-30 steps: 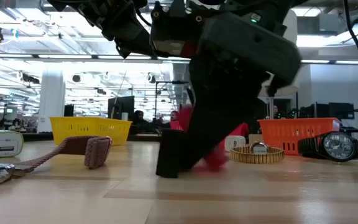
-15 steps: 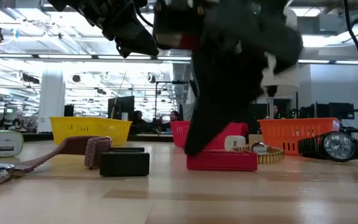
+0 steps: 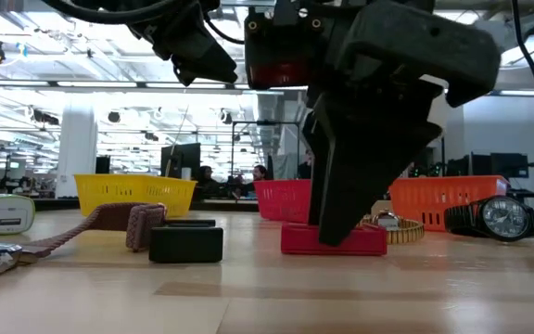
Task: Pick & Place Office items
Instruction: Put the red digital clock into the orange bin
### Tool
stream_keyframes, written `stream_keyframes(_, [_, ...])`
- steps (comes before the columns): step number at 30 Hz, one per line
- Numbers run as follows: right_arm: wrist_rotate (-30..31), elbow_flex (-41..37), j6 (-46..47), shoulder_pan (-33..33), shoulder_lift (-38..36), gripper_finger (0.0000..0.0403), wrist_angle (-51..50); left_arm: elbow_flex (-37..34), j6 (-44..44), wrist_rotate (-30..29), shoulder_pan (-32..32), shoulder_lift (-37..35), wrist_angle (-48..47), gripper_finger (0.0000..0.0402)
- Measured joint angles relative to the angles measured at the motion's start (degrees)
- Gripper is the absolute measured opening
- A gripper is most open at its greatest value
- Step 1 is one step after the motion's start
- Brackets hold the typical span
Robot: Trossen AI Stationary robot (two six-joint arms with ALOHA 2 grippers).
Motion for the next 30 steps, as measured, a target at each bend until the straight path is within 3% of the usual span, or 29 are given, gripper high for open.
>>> stream_keyframes(14, [-2.1, 0.0, 0.0, -0.4, 0.0, 0.0130, -0.5, 0.0, 0.0, 0.0, 0.0, 0.0, 0.1, 0.0115])
stream_keyframes(17, [-2.0, 0.0, 0.0, -0.4, 0.0, 0.0140, -0.5, 0.0, 0.0, 0.0, 0.0, 0.0, 0.1, 0.0115])
stream_keyframes(25, [-1.9, 0.0, -0.2, -0.3, 0.0, 0.0223, -0.4, 0.0, 0.0, 0.0, 0.0, 0.0, 0.2, 0.0115])
stream_keyframes(30, [-1.9, -2.0, 0.0, -0.3, 0.0, 0.0232, 3.0, 0.0, 0.0, 0.0, 0.0, 0.0, 0.3, 0.0115])
